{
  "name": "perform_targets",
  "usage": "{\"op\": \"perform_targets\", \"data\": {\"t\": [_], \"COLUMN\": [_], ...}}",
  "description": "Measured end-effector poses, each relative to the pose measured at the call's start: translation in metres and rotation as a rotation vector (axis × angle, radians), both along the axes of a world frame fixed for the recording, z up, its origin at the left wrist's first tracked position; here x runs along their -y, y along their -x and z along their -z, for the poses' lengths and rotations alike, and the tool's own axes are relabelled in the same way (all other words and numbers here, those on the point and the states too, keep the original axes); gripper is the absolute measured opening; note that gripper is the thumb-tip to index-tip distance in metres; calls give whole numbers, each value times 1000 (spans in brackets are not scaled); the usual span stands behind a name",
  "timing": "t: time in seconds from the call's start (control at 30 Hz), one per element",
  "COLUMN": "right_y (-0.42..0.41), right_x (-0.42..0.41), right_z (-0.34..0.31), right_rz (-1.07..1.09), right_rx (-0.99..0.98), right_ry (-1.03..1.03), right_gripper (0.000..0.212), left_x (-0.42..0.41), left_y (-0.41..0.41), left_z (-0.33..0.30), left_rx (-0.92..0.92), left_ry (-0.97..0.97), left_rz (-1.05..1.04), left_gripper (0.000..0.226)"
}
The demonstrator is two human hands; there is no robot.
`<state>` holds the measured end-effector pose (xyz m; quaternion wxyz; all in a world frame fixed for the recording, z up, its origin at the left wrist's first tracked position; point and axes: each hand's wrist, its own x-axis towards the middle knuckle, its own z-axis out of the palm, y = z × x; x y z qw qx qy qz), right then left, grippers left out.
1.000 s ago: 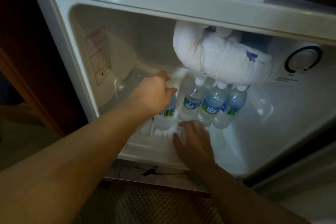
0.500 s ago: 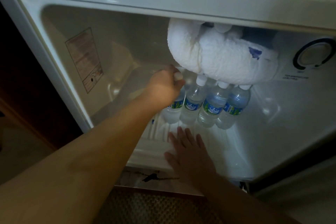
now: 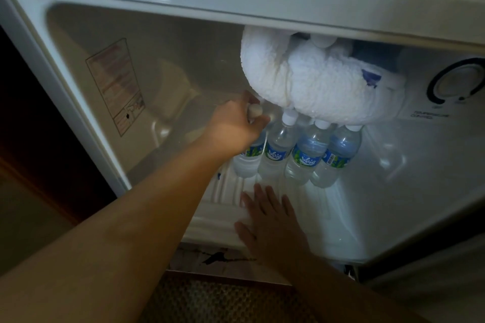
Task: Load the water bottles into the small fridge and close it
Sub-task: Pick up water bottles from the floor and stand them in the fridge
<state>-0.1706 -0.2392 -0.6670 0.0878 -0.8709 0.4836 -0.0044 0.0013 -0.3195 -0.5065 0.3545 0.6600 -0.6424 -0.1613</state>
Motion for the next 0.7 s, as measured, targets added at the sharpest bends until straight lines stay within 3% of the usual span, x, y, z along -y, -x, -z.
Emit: {"op": "perform_targets", "data": {"t": [0.17,0.3,0.37,0.5,0.57,0.7], "right_y": [-1,-13,-31,-89,-123,-190], "right_x": [2,2,0,-25,-45,-101], "right_z": [0,-24,-36,-74,-94,-104], "right_rz": [-2,-36,-186,-549,-785,-1102], "right_rx": [-59,38,158,358,467,625], "right_ry": [-17,53,124,6,76,82], "right_gripper": [74,58,41,27,16,14], "left_x": [-22,-87,-137,-248,-306,-411], "left_y": [-1,-3,-18,-75,-105,-155], "left_z": [-7,-18,-26,-41,-51,-69], "left_rx": [12,79,90,48,-30,-92], "left_ry": [-51,-80,-95,-247,-287,-363], "left_rz": [-57,-43,-7,20,-92,-443], "left_gripper": [66,57,47,23,15,11]}}
